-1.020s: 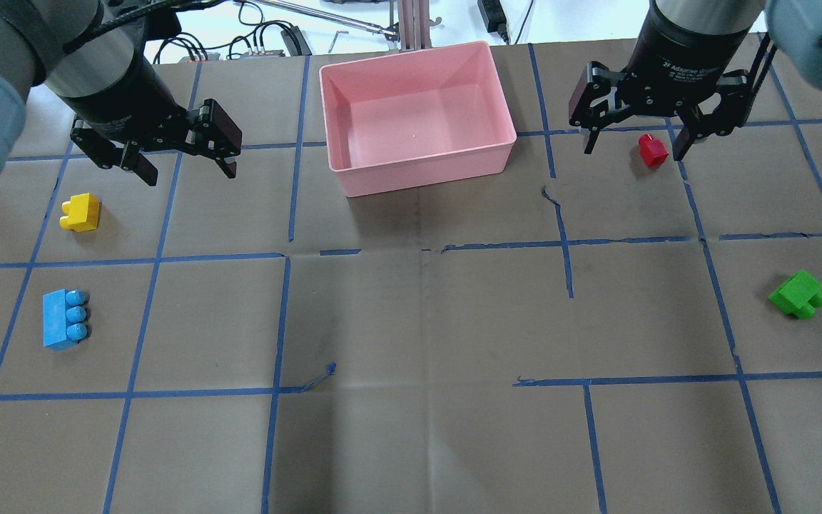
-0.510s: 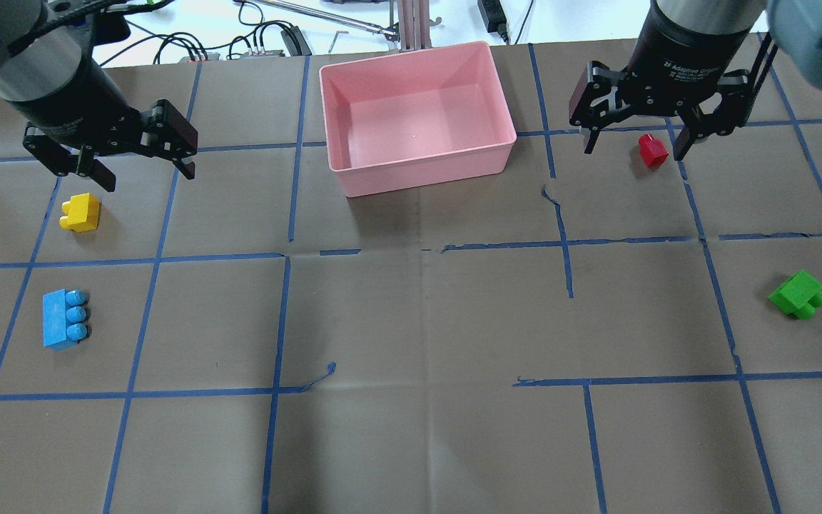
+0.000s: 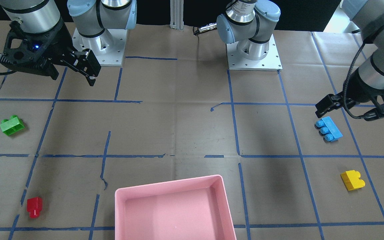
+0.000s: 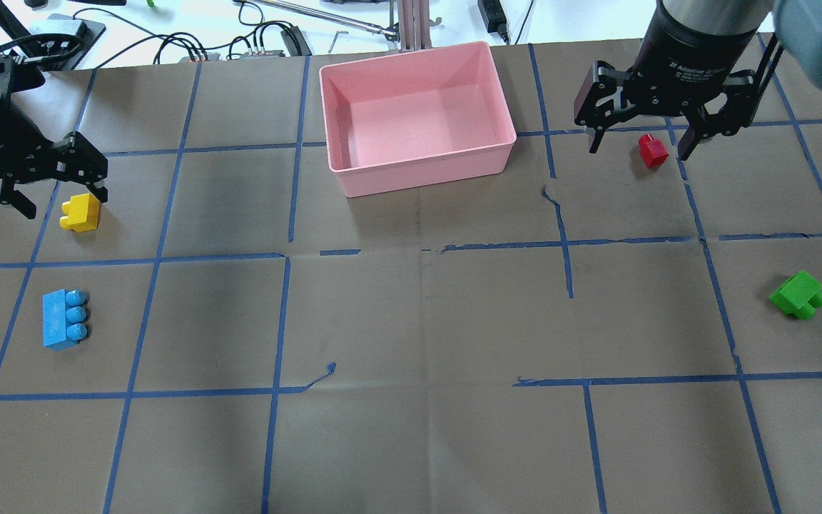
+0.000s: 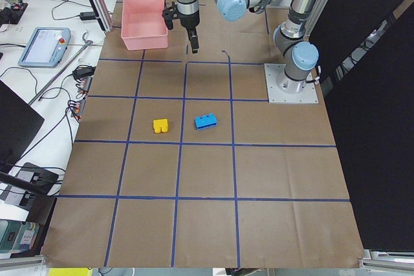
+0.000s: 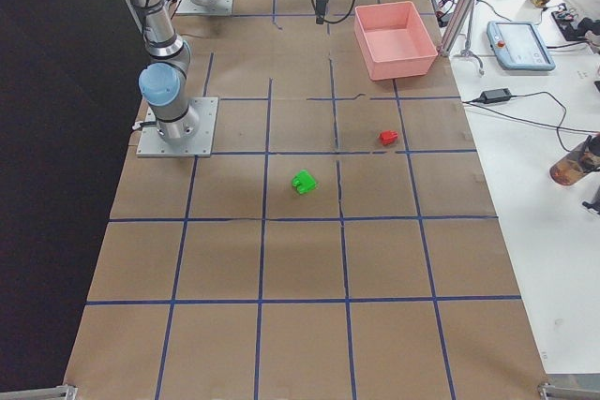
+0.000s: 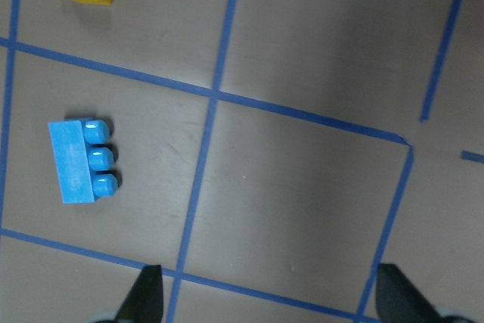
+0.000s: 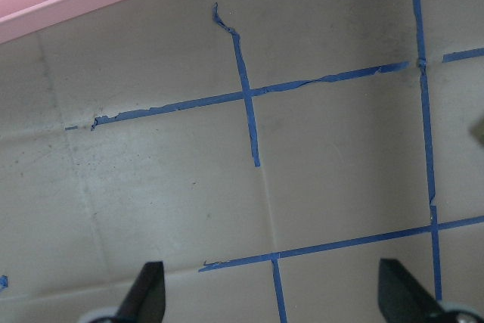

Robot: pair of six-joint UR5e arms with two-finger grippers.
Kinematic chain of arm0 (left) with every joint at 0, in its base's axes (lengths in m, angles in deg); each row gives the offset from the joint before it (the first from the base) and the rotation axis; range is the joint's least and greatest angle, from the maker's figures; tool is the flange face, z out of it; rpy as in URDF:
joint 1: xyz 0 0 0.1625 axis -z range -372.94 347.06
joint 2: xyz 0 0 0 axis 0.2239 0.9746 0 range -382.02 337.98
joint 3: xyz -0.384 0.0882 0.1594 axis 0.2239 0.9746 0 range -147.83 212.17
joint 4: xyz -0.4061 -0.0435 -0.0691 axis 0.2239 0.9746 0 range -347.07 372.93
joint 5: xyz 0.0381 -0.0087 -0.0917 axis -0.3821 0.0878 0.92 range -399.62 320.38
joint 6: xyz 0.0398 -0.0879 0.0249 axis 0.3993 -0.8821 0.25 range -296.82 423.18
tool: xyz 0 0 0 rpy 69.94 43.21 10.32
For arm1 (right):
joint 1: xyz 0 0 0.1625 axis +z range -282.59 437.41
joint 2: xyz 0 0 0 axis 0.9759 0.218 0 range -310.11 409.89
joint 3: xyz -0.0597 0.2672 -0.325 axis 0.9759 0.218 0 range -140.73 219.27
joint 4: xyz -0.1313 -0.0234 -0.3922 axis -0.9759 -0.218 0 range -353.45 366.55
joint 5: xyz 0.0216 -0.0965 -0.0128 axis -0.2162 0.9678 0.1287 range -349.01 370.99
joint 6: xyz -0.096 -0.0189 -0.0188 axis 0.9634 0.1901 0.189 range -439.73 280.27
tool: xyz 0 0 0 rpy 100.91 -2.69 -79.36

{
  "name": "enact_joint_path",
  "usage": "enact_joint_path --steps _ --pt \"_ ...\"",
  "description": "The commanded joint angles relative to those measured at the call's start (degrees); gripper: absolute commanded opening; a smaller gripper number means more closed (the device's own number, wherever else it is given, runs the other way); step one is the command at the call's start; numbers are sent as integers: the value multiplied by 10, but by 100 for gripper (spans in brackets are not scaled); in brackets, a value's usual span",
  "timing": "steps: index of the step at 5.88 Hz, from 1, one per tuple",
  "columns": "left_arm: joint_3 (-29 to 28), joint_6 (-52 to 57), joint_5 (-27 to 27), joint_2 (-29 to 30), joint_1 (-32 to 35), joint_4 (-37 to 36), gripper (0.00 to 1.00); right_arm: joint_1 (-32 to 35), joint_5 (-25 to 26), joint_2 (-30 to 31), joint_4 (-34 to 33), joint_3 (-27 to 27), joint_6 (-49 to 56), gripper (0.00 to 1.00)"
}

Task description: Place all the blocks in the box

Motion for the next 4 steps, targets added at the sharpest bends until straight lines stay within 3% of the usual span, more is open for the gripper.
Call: enact_joint_path --steps 1,4 --pt "30 75 -3 72 -86 -98 97 -44 7 -1 -3 0 88 100" --pt "135 149 3 125 -134 -293 94 -208 7 -2 5 -2 380 100"
